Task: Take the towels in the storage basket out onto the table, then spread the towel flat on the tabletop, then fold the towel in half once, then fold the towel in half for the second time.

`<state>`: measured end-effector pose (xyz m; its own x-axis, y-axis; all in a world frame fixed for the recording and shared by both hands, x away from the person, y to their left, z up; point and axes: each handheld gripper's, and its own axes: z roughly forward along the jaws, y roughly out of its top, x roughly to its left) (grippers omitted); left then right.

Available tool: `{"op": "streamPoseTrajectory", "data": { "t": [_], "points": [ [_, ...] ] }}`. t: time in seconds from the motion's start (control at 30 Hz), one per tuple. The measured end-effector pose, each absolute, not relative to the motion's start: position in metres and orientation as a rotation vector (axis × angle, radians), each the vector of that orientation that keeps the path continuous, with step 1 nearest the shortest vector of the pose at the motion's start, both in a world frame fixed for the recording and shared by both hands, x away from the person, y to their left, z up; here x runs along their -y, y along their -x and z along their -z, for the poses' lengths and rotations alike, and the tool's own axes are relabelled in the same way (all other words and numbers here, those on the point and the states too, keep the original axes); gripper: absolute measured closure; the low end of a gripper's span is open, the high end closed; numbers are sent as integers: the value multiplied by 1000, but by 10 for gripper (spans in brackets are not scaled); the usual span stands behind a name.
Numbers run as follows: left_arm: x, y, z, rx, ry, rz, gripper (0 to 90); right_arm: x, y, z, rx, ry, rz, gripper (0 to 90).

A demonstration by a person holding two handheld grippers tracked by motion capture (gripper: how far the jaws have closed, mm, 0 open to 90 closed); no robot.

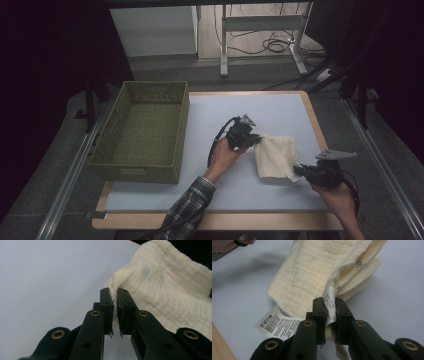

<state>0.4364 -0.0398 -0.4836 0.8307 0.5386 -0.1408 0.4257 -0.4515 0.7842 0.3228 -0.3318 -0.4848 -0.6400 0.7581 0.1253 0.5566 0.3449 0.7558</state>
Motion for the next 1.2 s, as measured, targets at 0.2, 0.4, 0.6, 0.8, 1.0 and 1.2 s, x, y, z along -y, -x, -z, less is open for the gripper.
{"op": "streamPoseTrajectory", "data": {
  "t": [0.2, 0.4, 0.6, 0.8, 1.0, 1.2],
  "points": [
    [32, -435, 478, -715, -2111, -187, 835, 322, -325, 480, -2370, -1155, -1188, 805],
    [22, -435, 469, -720, -2129, -224, 834, 312, -329, 474, -2376, -1130, -1221, 803],
    [9, -435, 459, -740, -2121, -258, 834, 299, -334, 469, -2388, -1099, -1231, 803],
    [-4, -435, 455, -766, -2115, -282, 834, 283, -341, 463, -2400, -1069, -1232, 803],
    [-19, -436, 447, -789, -2108, -303, 834, 266, -346, 459, -2417, -1037, -1233, 803],
    [-32, -435, 438, -810, -2099, -332, 833, 250, -351, 454, -2433, -1006, -1241, 803]
  ]
}}
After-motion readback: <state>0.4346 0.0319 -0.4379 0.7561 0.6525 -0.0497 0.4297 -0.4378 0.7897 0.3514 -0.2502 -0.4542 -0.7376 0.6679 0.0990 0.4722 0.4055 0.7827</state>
